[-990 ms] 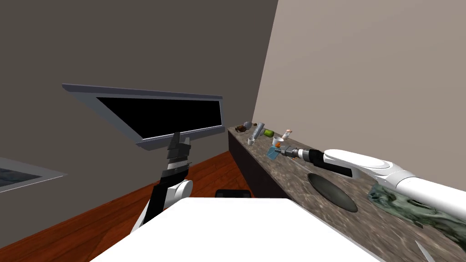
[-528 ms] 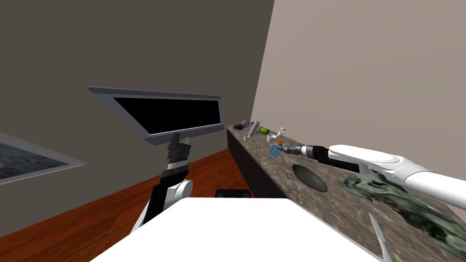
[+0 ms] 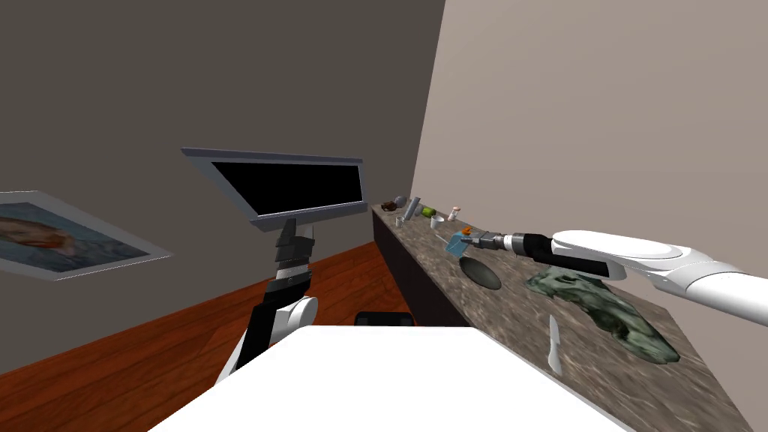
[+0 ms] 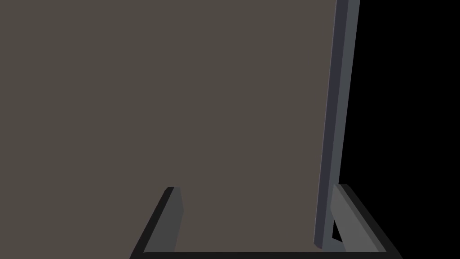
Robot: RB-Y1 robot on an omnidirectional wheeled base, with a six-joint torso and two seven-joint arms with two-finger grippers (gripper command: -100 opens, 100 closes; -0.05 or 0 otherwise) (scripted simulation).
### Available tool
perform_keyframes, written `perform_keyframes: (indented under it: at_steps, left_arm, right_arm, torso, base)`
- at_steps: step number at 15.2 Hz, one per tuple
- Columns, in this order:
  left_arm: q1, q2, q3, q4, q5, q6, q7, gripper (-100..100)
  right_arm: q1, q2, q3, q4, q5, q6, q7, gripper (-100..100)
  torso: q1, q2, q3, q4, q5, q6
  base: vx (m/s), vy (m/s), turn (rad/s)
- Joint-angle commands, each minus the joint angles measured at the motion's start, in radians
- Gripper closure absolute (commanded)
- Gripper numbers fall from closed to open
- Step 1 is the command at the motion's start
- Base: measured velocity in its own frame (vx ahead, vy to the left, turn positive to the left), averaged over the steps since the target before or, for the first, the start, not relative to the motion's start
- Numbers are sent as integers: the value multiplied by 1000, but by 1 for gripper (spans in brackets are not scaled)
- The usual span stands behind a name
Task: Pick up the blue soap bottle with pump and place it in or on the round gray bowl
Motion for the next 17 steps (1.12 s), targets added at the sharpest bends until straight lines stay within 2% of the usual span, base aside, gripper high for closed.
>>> perform_keyframes:
  at_steps: [1, 7, 8, 9, 13, 14, 17]
  left_arm:
    - [0, 0, 0, 0, 0, 0, 0, 0]
    - [0, 0, 0, 0, 0, 0, 0, 0]
    - [0, 0, 0, 0, 0, 0, 0, 0]
    - [0, 0, 0, 0, 0, 0, 0, 0]
    - [0, 0, 0, 0, 0, 0, 0, 0]
    - [0, 0, 0, 0, 0, 0, 0, 0]
    - [1, 0, 0, 0, 0, 0, 0, 0]
  right_arm:
    - [-13, -17, 0, 15, -5, -14, -15, 100]
    - [-18, -64, -26, 55, -28, -53, -45, 100]
    - [-26, -53, -13, 50, -20, -46, -39, 100]
    - [-23, -55, -17, 50, -22, -47, -41, -100]
    - [-23, -55, -16, 51, -22, -47, -41, -100]
    - [-27, -92, -26, 41, -32, -58, -69, -100]
    - [-32, -130, -37, 30, -42, -69, -97, -100]
  torso:
    - [0, 0, 0, 0, 0, 0]
    - [-2, 1, 1, 1, 0, 0]
    - [-1, 1, 1, 1, 0, 0]
    - [2, -2, -1, 0, 0, 0]
    - [10, -12, -7, -3, 2, -1]
    - [11, -13, -8, -3, 3, -1]
    - [12, -18, -10, -4, 4, -2]
  base:
    - [-150, -122, 20]
    - [-193, -142, 35]
    - [-118, -78, 14]
    - [-43, -32, -1]
    - [-12, -9, -4]
    - [8, -8, -90]
    - [30, -14, -78]
